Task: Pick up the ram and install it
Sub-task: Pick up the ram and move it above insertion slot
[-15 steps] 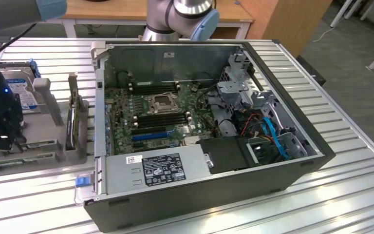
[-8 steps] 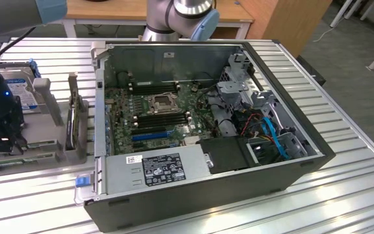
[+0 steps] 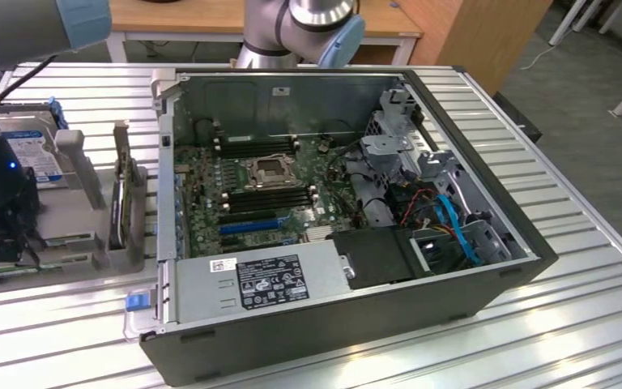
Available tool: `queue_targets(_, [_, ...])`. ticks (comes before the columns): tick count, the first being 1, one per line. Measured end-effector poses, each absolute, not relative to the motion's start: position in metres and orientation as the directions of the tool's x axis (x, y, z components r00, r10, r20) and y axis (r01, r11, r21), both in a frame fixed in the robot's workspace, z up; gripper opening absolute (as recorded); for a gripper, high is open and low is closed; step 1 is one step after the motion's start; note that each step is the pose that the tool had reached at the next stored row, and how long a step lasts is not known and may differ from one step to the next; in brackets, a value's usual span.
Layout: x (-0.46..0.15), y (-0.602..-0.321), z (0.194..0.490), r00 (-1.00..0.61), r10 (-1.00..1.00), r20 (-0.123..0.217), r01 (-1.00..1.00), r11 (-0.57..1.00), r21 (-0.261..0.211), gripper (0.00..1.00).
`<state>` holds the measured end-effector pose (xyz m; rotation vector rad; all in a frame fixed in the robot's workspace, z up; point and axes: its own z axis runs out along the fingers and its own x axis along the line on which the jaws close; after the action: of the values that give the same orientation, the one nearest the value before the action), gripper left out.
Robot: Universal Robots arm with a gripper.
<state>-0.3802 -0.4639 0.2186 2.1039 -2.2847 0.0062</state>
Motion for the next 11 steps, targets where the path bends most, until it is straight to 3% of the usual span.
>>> queue_targets(11, [-0.380, -0.464, 0.201, -0.082, -0.996, 0.029, -0.996, 0.083, 0.022, 0.30])
